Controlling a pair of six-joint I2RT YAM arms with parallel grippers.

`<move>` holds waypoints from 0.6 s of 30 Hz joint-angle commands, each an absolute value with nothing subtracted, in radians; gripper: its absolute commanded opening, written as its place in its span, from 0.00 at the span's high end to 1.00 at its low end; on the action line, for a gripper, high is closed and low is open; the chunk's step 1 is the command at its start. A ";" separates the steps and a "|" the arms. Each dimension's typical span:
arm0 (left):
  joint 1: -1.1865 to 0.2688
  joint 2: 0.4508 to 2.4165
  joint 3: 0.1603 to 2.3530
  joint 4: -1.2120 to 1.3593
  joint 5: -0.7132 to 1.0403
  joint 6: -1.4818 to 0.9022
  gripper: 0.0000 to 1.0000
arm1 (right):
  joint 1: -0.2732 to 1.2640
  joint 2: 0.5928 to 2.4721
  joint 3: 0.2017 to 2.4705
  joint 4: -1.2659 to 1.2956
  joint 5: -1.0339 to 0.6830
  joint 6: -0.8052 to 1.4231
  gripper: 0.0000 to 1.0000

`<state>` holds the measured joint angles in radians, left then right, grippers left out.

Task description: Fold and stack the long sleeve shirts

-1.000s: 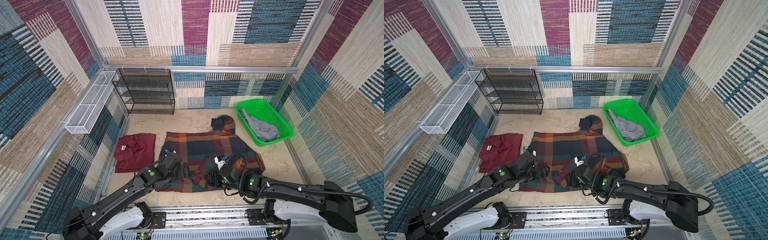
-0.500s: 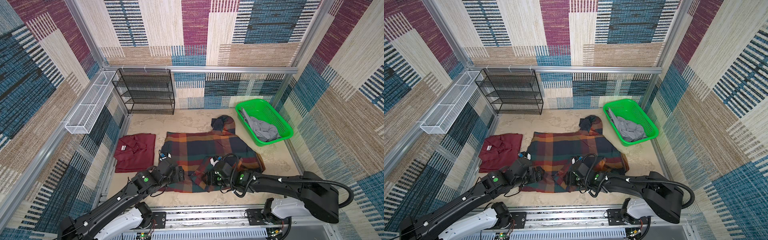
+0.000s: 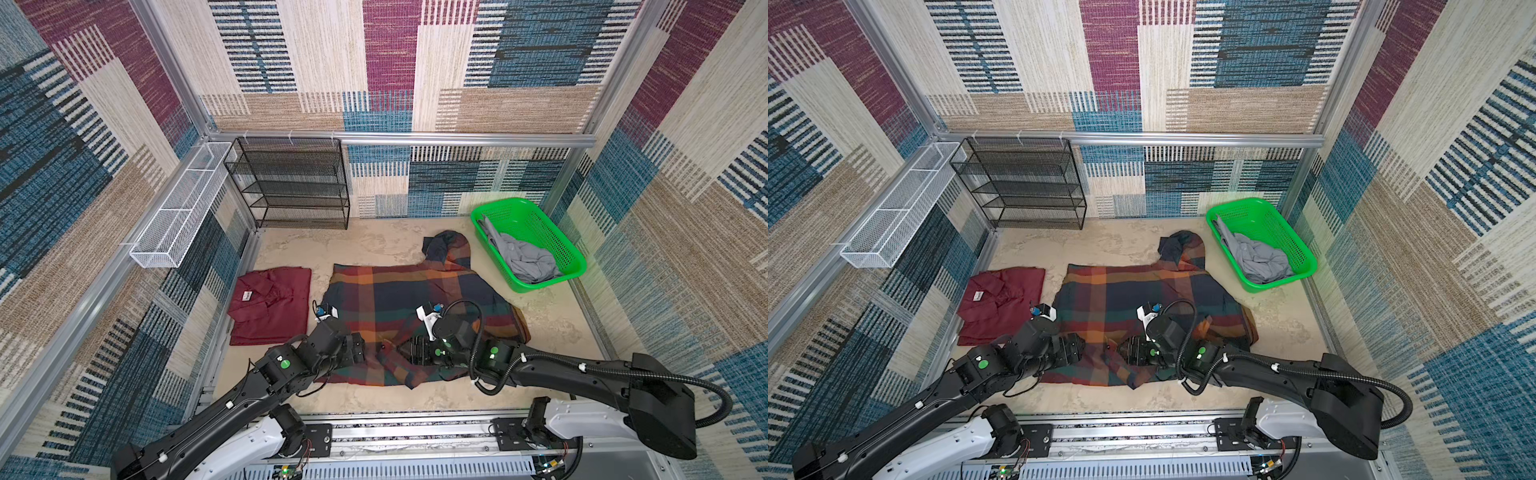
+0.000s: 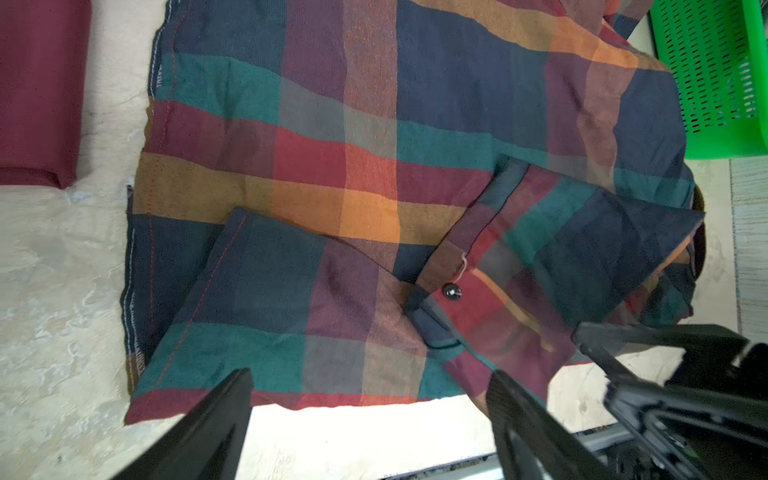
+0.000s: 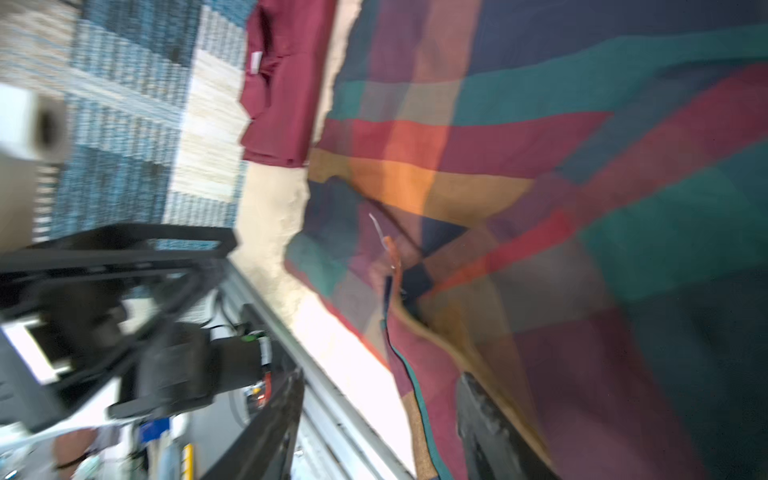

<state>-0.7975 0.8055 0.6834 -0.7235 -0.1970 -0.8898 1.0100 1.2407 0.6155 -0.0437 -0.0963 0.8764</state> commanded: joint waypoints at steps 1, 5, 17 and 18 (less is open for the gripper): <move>-0.795 0.800 0.679 -0.744 -0.218 -0.854 0.08 | 1.011 1.266 0.613 -0.134 -0.027 0.846 0.40; -0.796 0.802 0.667 -0.722 -0.181 -0.876 0.09 | 1.009 1.302 0.605 -0.111 -0.027 0.854 0.39; -0.796 0.755 0.653 -0.758 -0.161 -0.918 0.10 | 1.098 1.442 0.667 0.107 -0.222 0.807 0.40; -0.795 0.740 0.658 -0.768 -0.167 -0.921 0.10 | 1.118 1.445 0.689 0.110 -0.219 0.791 0.41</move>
